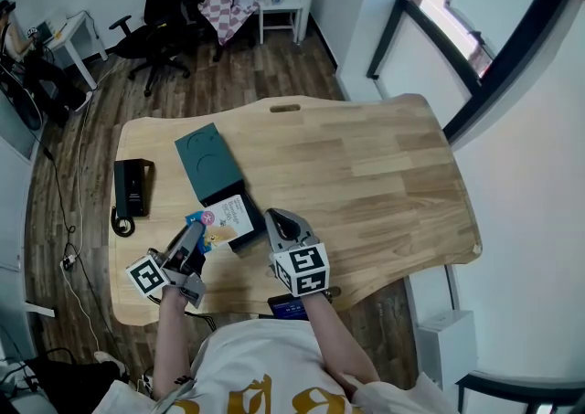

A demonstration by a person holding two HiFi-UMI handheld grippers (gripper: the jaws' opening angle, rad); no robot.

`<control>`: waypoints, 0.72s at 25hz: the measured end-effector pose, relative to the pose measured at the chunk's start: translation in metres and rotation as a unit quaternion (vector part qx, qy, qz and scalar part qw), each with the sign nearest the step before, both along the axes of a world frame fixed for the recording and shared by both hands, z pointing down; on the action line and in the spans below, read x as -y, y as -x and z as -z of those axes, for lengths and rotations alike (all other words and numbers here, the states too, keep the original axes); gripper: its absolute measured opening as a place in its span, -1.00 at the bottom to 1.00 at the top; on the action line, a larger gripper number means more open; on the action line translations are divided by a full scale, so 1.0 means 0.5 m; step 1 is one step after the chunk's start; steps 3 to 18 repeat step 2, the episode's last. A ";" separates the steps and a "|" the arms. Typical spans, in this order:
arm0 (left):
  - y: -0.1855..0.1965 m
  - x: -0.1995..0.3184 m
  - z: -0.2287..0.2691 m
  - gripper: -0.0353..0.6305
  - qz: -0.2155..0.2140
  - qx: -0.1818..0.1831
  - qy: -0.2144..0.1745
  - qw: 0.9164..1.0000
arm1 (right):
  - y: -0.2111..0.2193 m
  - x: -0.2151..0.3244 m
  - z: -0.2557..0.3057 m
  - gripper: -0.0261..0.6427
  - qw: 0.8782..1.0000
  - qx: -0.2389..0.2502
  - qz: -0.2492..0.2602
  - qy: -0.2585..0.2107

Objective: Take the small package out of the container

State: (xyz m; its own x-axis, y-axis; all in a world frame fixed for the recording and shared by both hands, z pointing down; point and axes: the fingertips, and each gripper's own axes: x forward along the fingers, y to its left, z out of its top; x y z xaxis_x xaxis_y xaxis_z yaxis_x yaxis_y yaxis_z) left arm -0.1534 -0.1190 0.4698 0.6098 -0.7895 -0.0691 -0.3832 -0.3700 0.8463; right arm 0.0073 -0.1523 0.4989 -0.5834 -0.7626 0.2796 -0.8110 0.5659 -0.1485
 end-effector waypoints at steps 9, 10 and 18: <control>0.000 0.002 0.001 -0.61 0.001 -0.003 0.000 1.000 | -0.002 0.002 -0.001 -0.91 1.000 -0.003 0.001 0.000; 0.000 0.002 0.001 -0.61 0.001 -0.003 0.000 1.000 | -0.002 0.002 -0.001 -0.91 1.000 -0.003 0.001 0.000; 0.000 0.002 0.001 -0.61 0.001 -0.003 0.000 1.000 | -0.002 0.002 -0.001 -0.91 1.000 -0.003 0.001 0.000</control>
